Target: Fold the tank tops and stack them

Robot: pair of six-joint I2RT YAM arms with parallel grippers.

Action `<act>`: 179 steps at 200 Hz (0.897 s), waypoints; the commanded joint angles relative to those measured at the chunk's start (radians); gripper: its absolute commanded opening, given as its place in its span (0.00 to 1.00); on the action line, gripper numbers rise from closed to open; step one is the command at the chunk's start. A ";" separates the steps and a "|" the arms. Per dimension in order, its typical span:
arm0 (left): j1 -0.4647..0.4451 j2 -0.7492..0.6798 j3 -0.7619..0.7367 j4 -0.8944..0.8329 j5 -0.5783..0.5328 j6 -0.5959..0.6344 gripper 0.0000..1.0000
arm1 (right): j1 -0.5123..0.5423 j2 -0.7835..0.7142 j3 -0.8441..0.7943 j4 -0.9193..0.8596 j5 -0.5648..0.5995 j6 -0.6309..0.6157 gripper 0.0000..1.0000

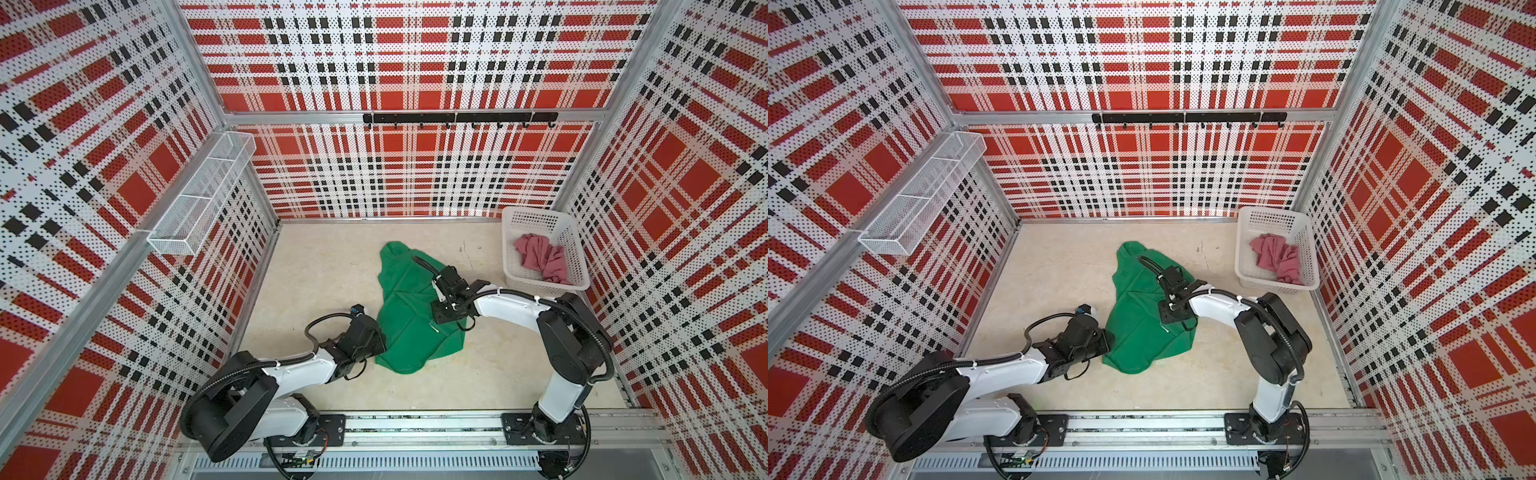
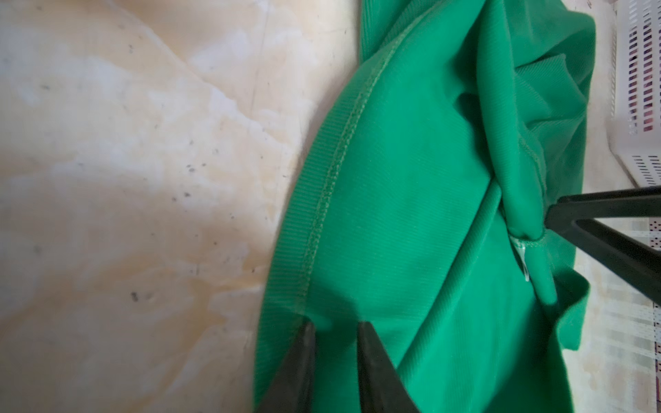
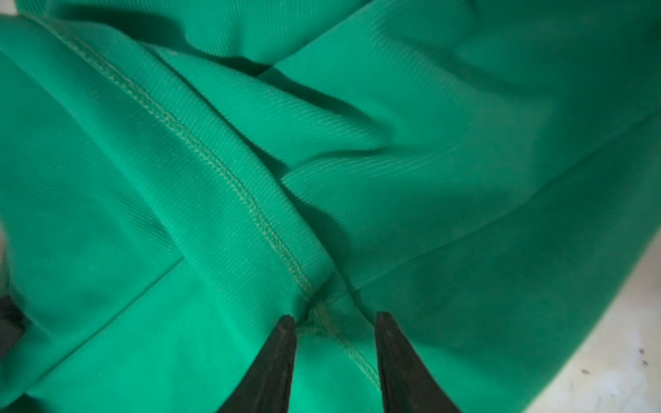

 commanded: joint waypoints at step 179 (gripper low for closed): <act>0.072 -0.009 0.035 -0.075 -0.018 0.107 0.26 | -0.011 -0.166 -0.007 -0.181 0.124 0.039 0.00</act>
